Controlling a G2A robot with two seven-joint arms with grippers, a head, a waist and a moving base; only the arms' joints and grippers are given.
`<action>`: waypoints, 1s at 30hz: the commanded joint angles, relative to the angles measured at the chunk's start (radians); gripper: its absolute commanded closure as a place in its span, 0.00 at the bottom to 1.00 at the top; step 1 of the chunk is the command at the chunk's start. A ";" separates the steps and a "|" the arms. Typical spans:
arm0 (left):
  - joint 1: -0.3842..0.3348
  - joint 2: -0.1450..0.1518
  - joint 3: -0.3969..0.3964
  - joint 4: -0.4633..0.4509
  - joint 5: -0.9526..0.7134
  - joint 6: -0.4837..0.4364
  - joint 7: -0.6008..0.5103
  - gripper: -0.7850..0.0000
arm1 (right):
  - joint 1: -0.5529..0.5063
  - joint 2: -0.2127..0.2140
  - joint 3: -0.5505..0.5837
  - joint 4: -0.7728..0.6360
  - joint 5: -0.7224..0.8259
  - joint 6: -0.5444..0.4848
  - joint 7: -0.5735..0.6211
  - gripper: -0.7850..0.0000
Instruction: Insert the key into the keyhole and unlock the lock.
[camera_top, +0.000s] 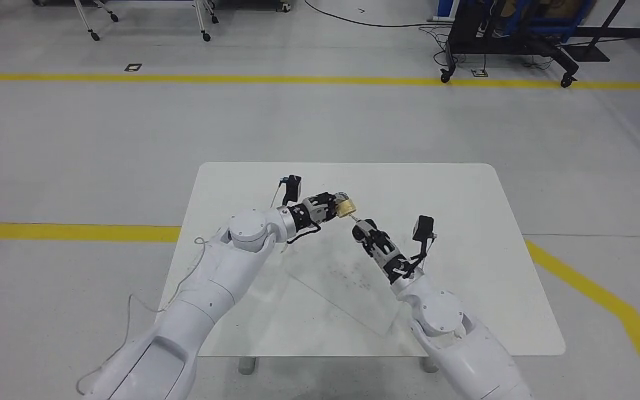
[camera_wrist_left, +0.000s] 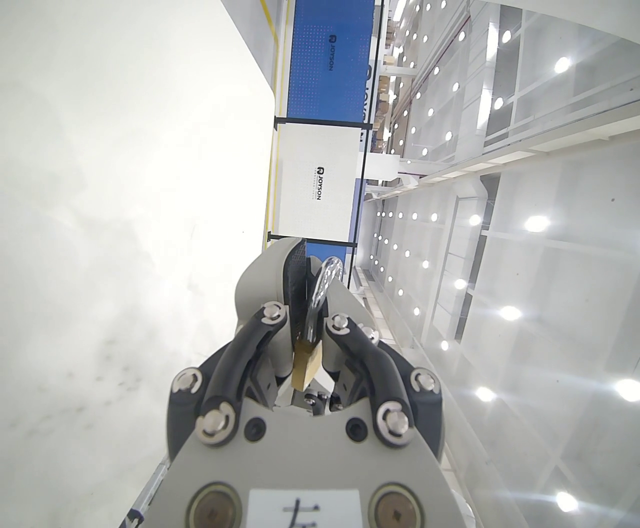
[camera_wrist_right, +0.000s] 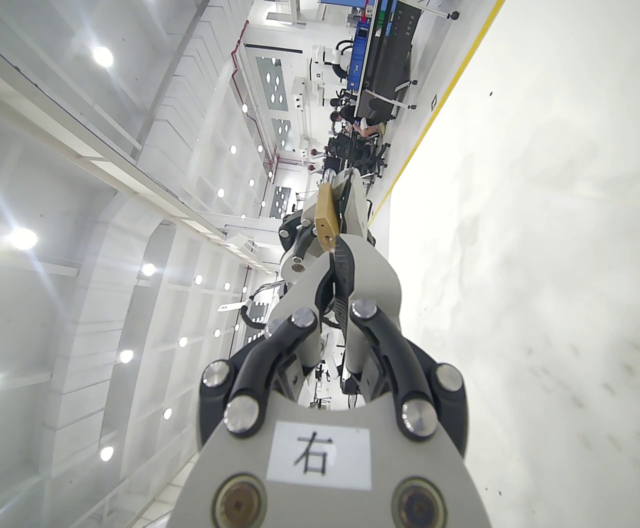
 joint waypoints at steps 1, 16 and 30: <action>0.002 0.000 -0.002 -0.002 0.009 -0.001 -0.001 1.00 | -0.001 -0.002 0.001 -0.001 -0.005 0.000 -0.003 1.00; 0.016 -0.004 -0.021 -0.024 0.037 0.012 0.009 1.00 | 0.004 -0.017 -0.013 -0.004 -0.040 0.031 -0.004 1.00; -0.003 0.004 -0.112 0.013 -0.047 0.067 0.018 1.00 | -0.031 -0.019 0.013 -0.017 0.057 -0.052 0.090 1.00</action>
